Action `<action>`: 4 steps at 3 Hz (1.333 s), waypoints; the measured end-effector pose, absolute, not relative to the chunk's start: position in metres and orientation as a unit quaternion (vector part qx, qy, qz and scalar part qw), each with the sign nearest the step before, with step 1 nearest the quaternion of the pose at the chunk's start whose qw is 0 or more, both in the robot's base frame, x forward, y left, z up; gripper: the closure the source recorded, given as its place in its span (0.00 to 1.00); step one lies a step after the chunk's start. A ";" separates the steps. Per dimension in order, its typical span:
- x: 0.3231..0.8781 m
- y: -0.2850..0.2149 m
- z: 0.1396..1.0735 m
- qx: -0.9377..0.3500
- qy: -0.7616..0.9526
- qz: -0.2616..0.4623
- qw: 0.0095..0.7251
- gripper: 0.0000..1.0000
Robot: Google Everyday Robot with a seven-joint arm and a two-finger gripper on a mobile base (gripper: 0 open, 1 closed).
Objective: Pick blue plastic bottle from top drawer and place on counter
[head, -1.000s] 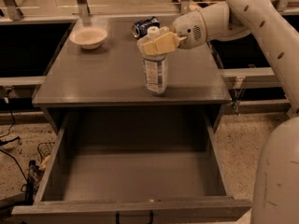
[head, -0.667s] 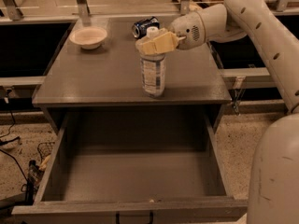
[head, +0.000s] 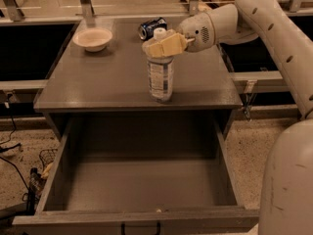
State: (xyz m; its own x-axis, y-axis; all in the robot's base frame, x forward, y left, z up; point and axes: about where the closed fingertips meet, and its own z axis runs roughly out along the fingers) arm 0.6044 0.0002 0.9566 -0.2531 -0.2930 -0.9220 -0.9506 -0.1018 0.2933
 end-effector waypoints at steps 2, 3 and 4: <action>0.604 0.000 0.957 -0.525 0.592 0.525 0.313 0.35; 0.604 0.000 0.957 -0.525 0.592 0.525 0.313 0.12; 0.604 0.000 0.957 -0.525 0.592 0.525 0.313 0.00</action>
Offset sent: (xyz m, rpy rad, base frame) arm 0.0000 0.0000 0.0000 0.0000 0.0000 0.0000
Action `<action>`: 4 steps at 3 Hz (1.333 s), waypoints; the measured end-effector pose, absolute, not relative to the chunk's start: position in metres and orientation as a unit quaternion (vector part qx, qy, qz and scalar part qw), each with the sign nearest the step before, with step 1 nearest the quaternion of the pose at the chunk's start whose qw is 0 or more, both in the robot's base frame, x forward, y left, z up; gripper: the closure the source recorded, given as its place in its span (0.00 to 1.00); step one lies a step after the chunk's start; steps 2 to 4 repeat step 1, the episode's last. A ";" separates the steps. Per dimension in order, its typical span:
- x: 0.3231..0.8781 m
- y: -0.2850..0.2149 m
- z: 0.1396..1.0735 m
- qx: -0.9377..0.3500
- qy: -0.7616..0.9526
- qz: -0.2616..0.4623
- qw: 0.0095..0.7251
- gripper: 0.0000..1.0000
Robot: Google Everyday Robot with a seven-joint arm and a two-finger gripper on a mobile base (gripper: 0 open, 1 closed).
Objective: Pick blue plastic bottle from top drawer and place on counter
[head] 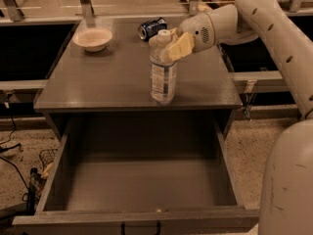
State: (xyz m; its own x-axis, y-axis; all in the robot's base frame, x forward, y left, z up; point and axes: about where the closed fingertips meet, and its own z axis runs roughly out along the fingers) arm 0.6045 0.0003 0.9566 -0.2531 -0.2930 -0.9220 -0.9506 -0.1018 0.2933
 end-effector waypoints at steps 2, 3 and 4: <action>0.604 0.000 0.957 -0.525 0.592 0.525 0.313 0.00; 0.604 0.000 0.957 -0.525 0.592 0.525 0.313 0.00; 0.604 0.000 0.957 -0.525 0.592 0.525 0.313 0.00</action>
Offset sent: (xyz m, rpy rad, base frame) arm 0.0000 0.0000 0.0000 0.0000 0.0000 0.0000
